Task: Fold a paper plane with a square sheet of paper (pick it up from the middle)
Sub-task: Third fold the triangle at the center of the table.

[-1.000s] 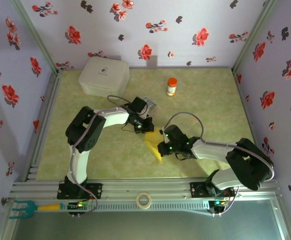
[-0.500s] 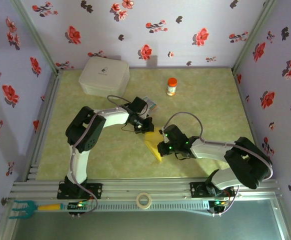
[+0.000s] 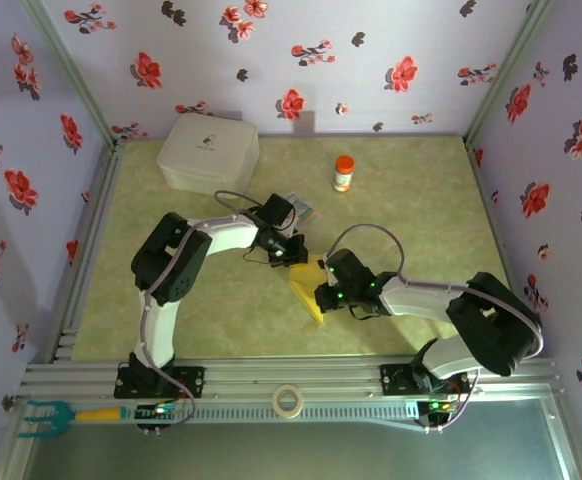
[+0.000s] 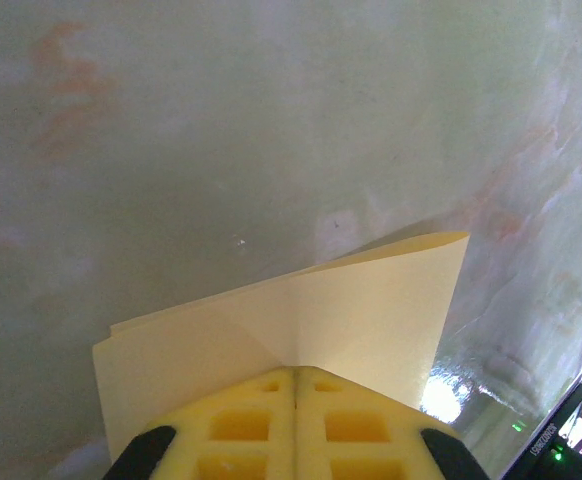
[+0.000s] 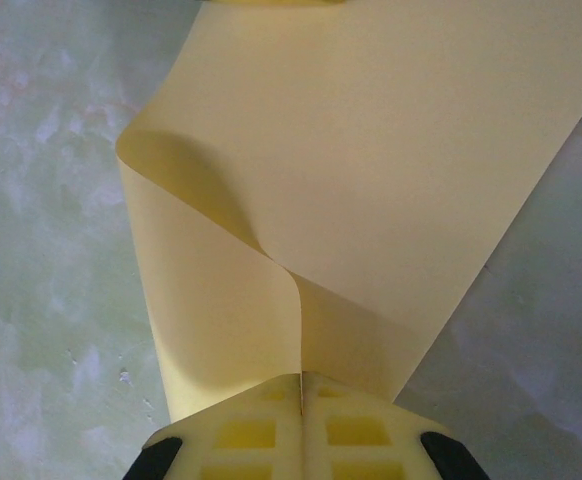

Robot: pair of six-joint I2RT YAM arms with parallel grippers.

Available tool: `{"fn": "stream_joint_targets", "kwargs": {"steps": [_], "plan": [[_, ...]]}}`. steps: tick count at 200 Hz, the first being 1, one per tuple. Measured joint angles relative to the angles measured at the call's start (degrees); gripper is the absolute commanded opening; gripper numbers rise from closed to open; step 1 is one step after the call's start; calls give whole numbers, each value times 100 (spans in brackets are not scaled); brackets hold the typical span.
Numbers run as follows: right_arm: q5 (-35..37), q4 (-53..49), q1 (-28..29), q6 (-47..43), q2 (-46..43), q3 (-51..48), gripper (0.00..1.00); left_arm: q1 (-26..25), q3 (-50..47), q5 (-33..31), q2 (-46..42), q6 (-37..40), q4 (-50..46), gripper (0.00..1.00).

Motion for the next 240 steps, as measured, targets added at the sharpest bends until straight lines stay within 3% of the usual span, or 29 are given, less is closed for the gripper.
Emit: {"fn": "stream_joint_targets", "kwargs": {"steps": [84, 108, 120, 143, 161, 176, 218, 240], "plan": [[-4, -42, 0, 13, 118, 114, 1, -4, 7, -46, -4, 0, -7, 4], [-4, -42, 0, 11, 153, 146, 1, -15, 9, -232, -44, -7, -17, 12], [-2, -37, 0, 11, 170, 162, 1, -15, 9, -310, -83, -13, -39, 23], [0, -33, 0, 9, 175, 166, 1, -9, -11, -566, -295, -37, -184, 33], [0, -22, 0, 7, 184, 166, 1, 9, -61, -802, -573, -42, -251, 35], [0, -11, -2, 4, 195, 170, 1, 20, -149, -957, -848, -42, -247, 33], [-22, 68, -2, -7, 269, 210, 1, 28, -822, -979, -1620, -223, 57, 13], [-22, 72, -2, -7, 269, 210, 1, -9, -1399, -798, -1923, -483, 444, 10]]}}
